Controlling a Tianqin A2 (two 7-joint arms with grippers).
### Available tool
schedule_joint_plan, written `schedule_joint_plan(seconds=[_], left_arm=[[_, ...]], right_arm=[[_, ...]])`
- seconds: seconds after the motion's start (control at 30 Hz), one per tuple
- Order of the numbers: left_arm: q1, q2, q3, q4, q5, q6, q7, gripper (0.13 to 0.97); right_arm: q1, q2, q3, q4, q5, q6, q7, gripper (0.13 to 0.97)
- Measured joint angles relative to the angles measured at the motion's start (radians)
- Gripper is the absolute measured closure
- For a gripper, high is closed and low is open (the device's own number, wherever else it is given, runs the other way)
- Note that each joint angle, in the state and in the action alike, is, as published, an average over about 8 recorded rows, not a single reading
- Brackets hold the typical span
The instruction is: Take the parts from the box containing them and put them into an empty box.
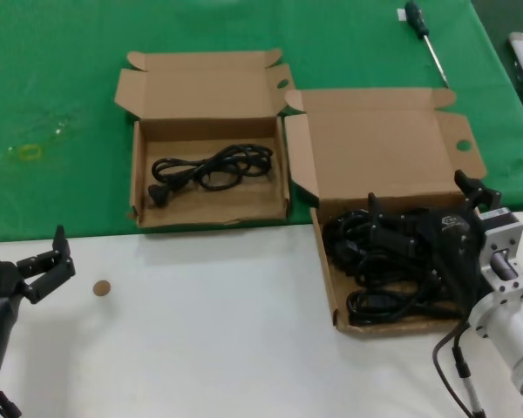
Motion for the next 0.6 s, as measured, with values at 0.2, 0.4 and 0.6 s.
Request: schedule_joint_plan(seconds=[0.2, 0.4, 0.6], left_arm=[[0.000, 0.000, 0.000, 0.000, 0.000, 0.000, 0.000, 0.132], [0.000, 0.000, 0.000, 0.000, 0.000, 0.000, 0.000, 0.132], [0.000, 0.000, 0.000, 0.000, 0.000, 0.000, 0.000, 0.132]], right_arm=[[0.000, 0.000, 0.000, 0.000, 0.000, 0.000, 0.000, 0.129], [0.000, 0.000, 0.000, 0.000, 0.000, 0.000, 0.000, 0.129], [0.000, 0.000, 0.000, 0.000, 0.000, 0.000, 0.000, 0.129]])
